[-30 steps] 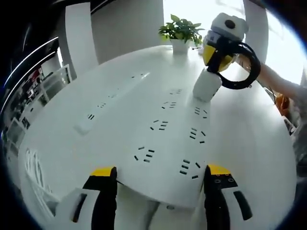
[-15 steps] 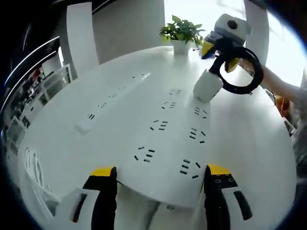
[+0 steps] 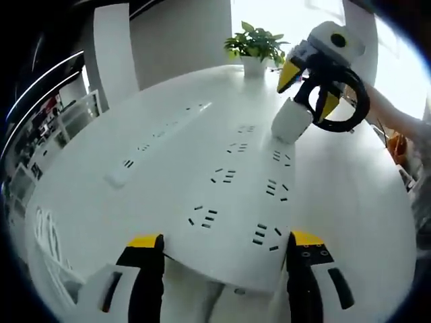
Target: Straighten the power strip on the desk, plug the charger into it
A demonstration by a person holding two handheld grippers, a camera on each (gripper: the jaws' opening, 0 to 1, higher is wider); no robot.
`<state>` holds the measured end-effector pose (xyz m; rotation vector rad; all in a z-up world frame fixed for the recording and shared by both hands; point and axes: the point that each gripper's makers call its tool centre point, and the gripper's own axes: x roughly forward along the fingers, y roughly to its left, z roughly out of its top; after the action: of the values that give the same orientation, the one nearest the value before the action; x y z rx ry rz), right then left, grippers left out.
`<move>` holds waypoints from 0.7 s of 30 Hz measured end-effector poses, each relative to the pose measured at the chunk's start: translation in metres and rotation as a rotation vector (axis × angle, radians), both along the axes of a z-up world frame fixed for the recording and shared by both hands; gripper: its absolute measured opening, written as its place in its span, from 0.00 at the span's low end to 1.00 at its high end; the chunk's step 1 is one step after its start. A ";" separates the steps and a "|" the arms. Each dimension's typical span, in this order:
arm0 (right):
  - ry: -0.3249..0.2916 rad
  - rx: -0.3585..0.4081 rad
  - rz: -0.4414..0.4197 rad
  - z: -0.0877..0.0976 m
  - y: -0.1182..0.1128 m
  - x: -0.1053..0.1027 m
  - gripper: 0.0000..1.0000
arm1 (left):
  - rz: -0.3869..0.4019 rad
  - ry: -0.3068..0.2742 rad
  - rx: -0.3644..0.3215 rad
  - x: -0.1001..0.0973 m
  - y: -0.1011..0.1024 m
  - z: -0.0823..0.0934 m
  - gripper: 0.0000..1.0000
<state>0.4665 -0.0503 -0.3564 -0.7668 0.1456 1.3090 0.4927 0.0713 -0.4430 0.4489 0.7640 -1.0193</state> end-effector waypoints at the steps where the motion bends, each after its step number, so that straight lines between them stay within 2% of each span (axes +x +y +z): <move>1: -0.010 -0.009 0.014 0.000 0.001 -0.002 0.26 | 0.000 0.000 -0.001 0.000 0.000 0.000 0.76; 6: -0.066 -0.072 0.047 -0.002 0.003 -0.006 0.23 | -0.001 0.000 0.000 -0.001 0.000 0.000 0.76; 13: -0.060 -0.108 0.032 -0.003 0.003 -0.007 0.21 | -0.001 0.001 0.000 0.000 -0.001 -0.001 0.76; 19: -0.007 -0.156 -0.005 -0.006 0.003 -0.005 0.20 | -0.002 0.001 0.000 0.002 0.000 -0.001 0.76; 21: -0.028 -0.190 0.006 -0.007 0.003 -0.006 0.19 | -0.002 0.002 0.002 0.001 0.000 -0.001 0.76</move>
<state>0.4608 -0.0473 -0.3637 -0.9469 0.2482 1.3014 0.4937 0.0709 -0.4444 0.4507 0.7665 -1.0209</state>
